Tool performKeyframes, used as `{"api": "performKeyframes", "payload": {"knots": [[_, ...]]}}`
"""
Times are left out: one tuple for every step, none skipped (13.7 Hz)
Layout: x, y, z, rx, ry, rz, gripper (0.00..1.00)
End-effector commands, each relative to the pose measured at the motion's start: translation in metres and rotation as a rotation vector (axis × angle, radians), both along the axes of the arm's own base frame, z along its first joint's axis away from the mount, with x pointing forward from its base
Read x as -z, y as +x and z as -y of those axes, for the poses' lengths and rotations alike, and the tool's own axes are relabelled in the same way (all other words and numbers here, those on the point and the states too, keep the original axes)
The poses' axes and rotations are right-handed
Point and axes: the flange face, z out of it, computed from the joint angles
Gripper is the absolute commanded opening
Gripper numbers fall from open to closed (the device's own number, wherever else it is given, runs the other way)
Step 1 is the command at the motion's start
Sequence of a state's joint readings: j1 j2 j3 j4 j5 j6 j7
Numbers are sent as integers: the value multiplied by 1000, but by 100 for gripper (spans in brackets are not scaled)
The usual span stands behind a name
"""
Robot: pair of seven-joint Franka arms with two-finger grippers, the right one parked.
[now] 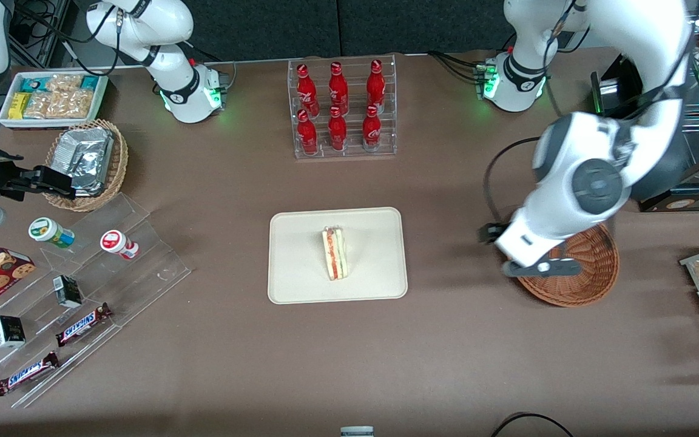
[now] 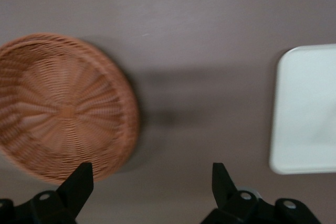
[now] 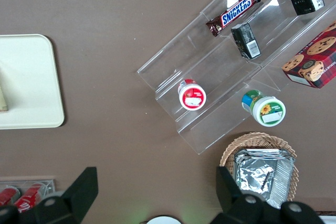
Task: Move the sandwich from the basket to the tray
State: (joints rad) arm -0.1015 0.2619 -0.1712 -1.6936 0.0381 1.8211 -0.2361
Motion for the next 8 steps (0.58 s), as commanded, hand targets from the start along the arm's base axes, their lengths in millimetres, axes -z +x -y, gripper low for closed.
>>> {"api": "performKeyframes", "payload": {"knots": [[-40,-30,-83,46,-69,24,100],[-56,-35,-110,54,-74,18,100],[-75,-40,-127,45,-70,33,100],[-89,-45,-136,31,-66,50,100],[-104,-49,-147,12,-62,75,100],[-120,-49,-154,-8,-59,101,100],[-133,-51,-155,-11,-48,100,100],[-146,-51,-156,-10,-44,100,100]]}}
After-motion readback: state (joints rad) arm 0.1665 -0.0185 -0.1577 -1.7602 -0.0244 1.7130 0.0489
